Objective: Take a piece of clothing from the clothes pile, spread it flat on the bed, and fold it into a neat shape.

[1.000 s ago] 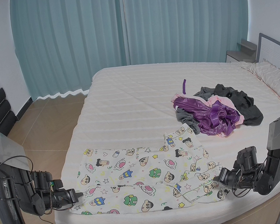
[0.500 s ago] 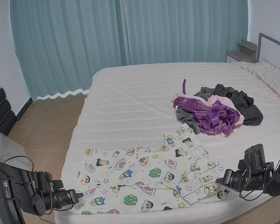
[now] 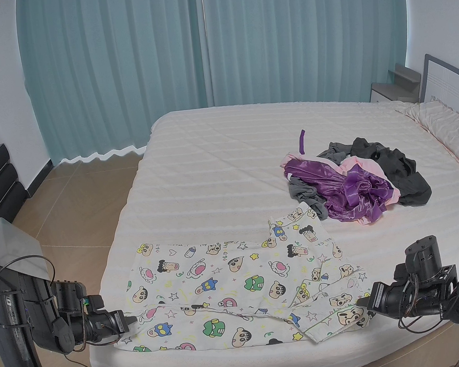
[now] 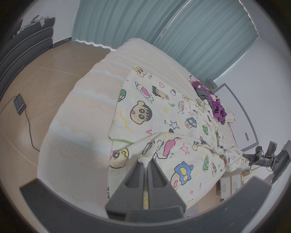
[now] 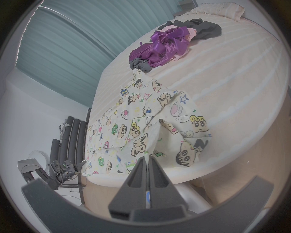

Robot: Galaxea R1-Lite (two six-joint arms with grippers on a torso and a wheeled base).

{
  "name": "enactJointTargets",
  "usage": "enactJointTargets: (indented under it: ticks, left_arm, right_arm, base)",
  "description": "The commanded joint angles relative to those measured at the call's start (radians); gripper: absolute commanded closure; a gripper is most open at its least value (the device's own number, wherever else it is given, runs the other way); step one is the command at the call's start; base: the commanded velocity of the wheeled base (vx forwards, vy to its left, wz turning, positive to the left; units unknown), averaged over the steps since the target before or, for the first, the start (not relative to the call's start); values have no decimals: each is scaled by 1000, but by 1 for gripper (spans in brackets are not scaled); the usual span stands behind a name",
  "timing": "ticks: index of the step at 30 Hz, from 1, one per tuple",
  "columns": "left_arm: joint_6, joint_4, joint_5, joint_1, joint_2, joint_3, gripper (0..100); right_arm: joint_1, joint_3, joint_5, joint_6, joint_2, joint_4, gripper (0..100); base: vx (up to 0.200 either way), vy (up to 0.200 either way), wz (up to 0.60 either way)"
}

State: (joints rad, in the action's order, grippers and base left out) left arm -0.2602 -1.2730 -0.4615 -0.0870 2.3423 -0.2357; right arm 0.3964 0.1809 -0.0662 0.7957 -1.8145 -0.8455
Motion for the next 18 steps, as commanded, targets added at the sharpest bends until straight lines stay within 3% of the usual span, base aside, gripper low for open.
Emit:
enactJointTargets:
  ticks: [1, 12, 13, 18]
  left_arm:
    - [-1, 0, 0, 0, 2, 1, 100]
    - [-1, 0, 0, 0, 2, 4, 100]
    - [-1, 0, 0, 0, 2, 4, 100]
    - [-1, 0, 0, 0, 2, 4, 100]
  right_arm:
    - [6, -3, 39, -7, 9, 28, 100]
    - [52, -3, 59, -24, -29, 77, 100]
    - [52, -3, 60, -24, -36, 77, 0]
    - [53, -37, 59, -44, -34, 75, 0]
  base:
    - [0, 0, 0]
    - [0, 0, 0]
    - [0, 0, 0]
    - [0, 0, 0]
